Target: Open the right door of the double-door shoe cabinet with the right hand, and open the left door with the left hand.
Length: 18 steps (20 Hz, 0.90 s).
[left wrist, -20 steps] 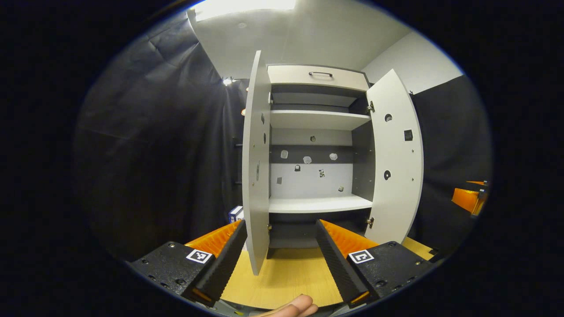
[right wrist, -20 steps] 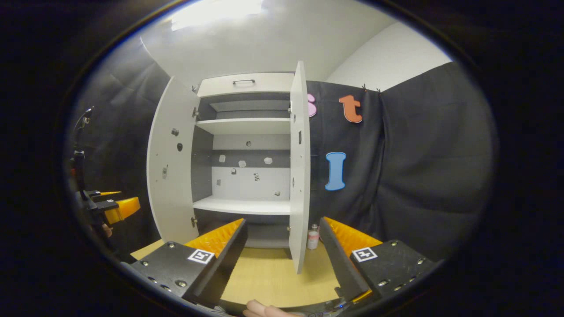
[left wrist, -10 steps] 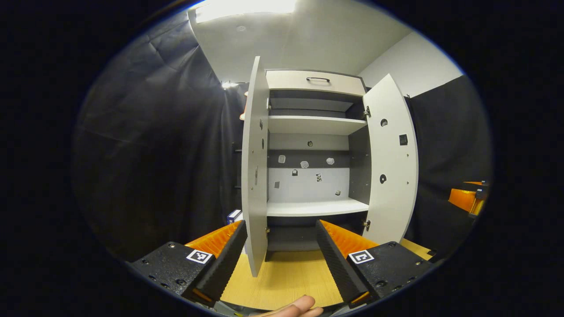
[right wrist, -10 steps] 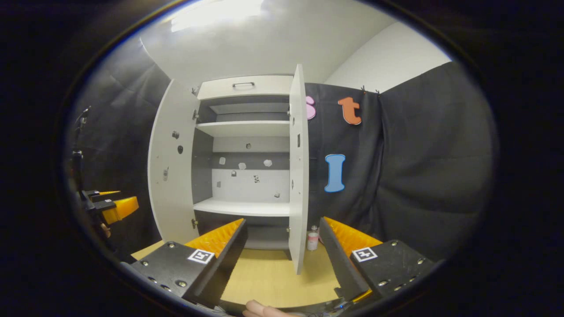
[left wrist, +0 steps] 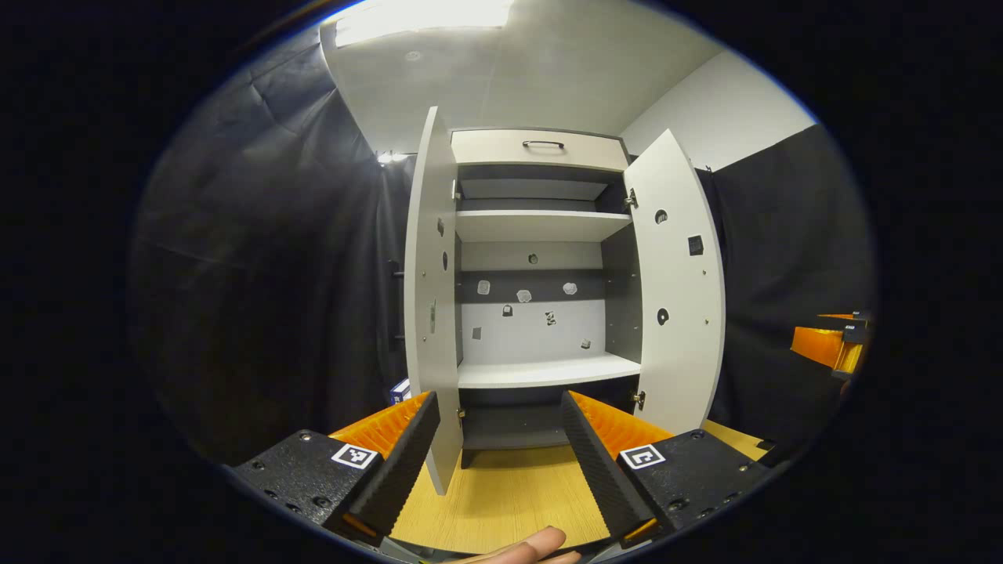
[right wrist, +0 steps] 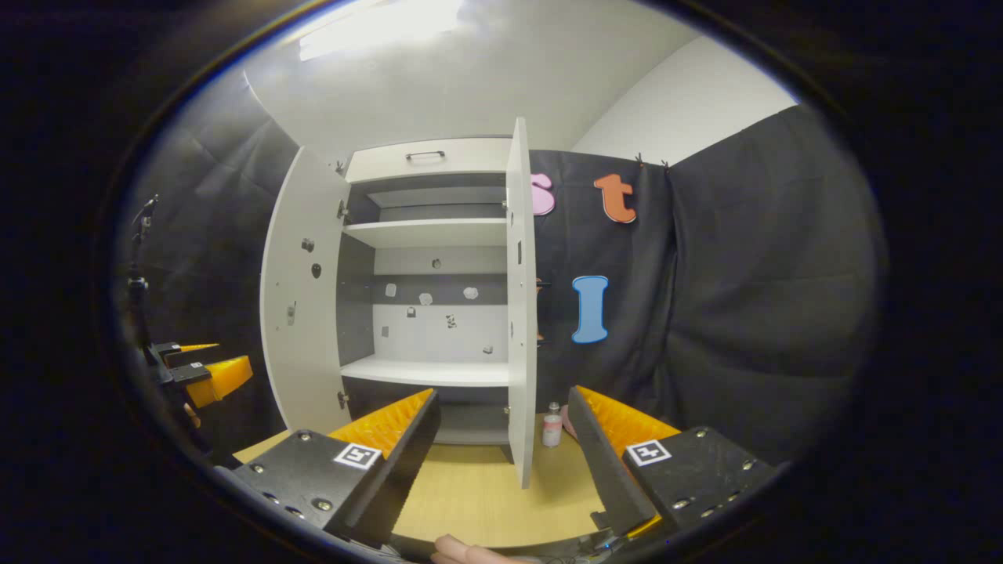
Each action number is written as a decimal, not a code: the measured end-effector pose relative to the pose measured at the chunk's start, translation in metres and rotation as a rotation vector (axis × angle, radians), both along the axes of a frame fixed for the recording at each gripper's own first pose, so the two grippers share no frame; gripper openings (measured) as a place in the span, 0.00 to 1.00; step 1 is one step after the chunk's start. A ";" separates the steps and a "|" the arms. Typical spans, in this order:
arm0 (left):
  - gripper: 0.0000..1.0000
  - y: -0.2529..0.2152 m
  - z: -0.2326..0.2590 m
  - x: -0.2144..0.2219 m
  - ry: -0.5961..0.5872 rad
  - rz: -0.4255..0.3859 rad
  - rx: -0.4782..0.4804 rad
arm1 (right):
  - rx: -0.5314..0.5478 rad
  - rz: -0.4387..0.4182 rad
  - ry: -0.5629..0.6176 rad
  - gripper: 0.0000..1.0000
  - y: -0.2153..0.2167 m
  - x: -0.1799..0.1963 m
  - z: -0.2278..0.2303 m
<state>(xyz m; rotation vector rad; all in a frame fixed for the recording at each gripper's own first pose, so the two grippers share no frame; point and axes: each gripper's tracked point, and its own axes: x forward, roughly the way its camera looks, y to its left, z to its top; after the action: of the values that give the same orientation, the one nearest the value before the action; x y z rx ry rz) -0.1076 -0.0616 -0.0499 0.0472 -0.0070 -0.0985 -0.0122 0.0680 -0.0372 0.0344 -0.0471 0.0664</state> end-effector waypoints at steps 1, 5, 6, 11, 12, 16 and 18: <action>0.96 -0.002 0.001 -0.001 -0.005 -0.003 0.002 | 0.000 -0.002 0.004 0.98 -0.001 0.001 -0.002; 0.97 -0.002 0.003 0.000 -0.013 0.009 -0.009 | 0.001 0.000 0.016 0.98 -0.004 0.005 -0.008; 0.95 0.001 0.004 0.000 -0.016 0.023 -0.013 | 0.005 0.003 0.017 0.98 -0.004 0.006 -0.008; 0.97 0.011 0.013 0.001 -0.053 0.061 -0.057 | 0.012 0.004 0.022 0.98 -0.007 0.007 -0.010; 0.97 0.013 0.014 0.001 -0.056 0.062 -0.067 | 0.015 0.006 0.023 0.98 -0.006 0.008 -0.010; 0.96 0.015 0.015 0.000 -0.061 0.061 -0.083 | 0.021 0.008 0.022 0.96 -0.006 0.009 -0.009; 0.96 0.013 0.015 -0.001 -0.063 0.051 -0.081 | 0.024 0.011 0.021 0.96 -0.004 0.008 -0.009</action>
<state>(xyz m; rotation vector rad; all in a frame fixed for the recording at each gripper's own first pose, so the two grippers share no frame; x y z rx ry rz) -0.1088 -0.0489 -0.0345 -0.0308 -0.0724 -0.0452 -0.0044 0.0644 -0.0459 0.0596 -0.0268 0.0767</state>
